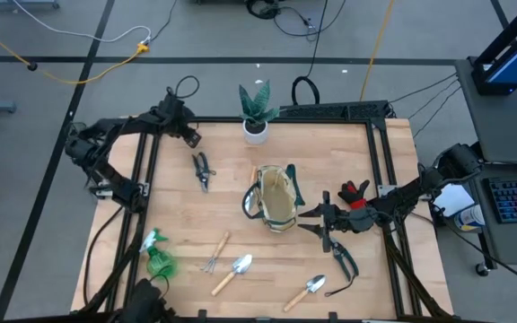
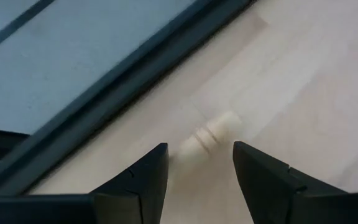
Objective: Pick & Place Garden tools in Gardening bag
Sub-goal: Put the top brown hand rake into the gardening bag
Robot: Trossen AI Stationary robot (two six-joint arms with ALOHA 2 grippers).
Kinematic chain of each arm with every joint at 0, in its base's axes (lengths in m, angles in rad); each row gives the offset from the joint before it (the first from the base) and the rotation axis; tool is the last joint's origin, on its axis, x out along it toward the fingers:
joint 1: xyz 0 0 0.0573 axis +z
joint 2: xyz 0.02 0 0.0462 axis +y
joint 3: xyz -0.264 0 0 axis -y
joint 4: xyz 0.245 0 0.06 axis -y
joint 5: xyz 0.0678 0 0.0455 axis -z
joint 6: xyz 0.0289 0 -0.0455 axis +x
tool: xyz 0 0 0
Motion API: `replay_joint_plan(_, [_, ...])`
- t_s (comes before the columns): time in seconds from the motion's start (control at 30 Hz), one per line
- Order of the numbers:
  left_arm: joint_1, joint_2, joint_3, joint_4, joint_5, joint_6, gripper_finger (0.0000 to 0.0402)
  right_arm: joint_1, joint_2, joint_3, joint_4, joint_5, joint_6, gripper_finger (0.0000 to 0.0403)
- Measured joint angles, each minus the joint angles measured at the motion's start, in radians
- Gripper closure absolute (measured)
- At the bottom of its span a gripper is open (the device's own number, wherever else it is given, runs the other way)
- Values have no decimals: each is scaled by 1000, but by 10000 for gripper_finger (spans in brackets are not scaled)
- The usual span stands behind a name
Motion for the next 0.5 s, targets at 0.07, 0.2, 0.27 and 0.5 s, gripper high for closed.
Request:
replay_joint_plan(0.07, [-1,45,30,-40,-19,-8,215,0,0,0,0,0,-2,268])
replay_joint_plan(0.2, [-8,101,120,-166,-56,-67,215,-1,0,0,0,0,-3,268])
replay_joint_plan(0.27, [-11,112,140,-202,-55,-58,215,-1,0,0,0,0,-17,268])
replay_joint_plan(0.5, [-33,114,139,-203,-74,-25,216,-1,0,0,0,0,-23,268])
